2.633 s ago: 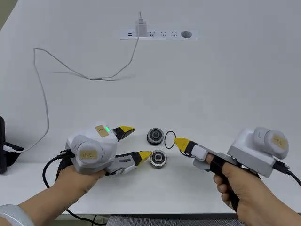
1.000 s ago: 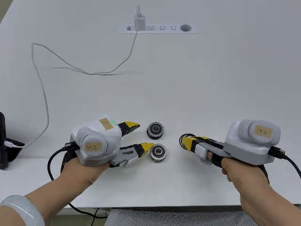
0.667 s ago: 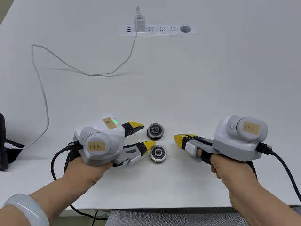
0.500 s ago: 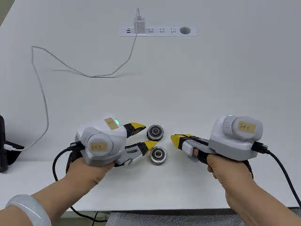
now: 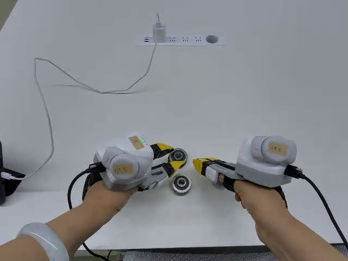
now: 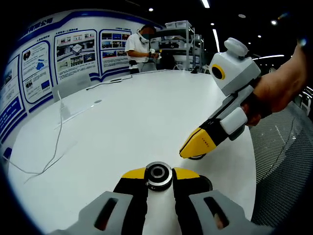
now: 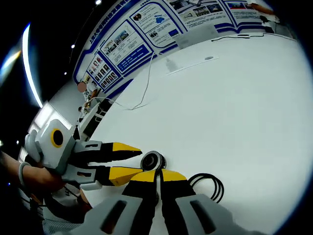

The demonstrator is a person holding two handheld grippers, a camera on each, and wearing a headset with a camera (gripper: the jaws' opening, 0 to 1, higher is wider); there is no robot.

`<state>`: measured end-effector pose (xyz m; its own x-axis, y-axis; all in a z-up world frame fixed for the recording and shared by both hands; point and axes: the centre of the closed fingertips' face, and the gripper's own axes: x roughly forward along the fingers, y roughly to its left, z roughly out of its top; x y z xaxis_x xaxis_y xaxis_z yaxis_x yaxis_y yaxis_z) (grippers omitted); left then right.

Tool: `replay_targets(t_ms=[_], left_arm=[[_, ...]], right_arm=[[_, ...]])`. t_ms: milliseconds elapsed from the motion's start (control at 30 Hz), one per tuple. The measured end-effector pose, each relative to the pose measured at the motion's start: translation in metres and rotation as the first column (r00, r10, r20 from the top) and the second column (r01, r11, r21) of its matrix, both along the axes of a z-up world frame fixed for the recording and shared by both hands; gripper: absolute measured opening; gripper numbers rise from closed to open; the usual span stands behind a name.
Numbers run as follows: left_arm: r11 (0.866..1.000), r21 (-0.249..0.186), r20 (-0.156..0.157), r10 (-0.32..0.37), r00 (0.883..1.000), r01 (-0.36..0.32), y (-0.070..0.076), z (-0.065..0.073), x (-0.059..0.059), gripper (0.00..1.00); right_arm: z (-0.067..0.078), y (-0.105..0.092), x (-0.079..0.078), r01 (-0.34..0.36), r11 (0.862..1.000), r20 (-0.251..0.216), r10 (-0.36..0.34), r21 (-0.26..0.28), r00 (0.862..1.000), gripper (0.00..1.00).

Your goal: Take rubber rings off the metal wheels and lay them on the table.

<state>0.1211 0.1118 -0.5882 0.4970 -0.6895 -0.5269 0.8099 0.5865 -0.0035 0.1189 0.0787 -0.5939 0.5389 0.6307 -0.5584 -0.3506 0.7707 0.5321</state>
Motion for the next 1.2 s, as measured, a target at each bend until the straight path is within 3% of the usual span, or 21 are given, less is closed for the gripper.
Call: replay_targets(t_ms=[533, 967, 1200], left_arm=[[0.998, 0.058, -0.009, -0.007, 1.0, 0.008, 0.001, -0.012, 0.005, 0.17], [0.998, 0.055, -0.007, -0.015, 1.0, 0.016, -0.002, -0.012, 0.007, 0.14], [0.998, 0.055, -0.011, -0.018, 1.0, 0.019, -0.002, -0.013, 0.007, 0.14]], right_arm=[[0.001, 0.002, 0.0, 0.001, 1.0, -0.003, -0.001, 0.008, 1.0, 0.04], [-0.005, 0.003, 0.002, 0.024, 0.999, -0.026, -0.023, 0.031, 0.999, 0.04], [-0.009, 0.008, 0.005, 0.048, 0.996, -0.055, -0.044, 0.07, 0.998, 0.07]])
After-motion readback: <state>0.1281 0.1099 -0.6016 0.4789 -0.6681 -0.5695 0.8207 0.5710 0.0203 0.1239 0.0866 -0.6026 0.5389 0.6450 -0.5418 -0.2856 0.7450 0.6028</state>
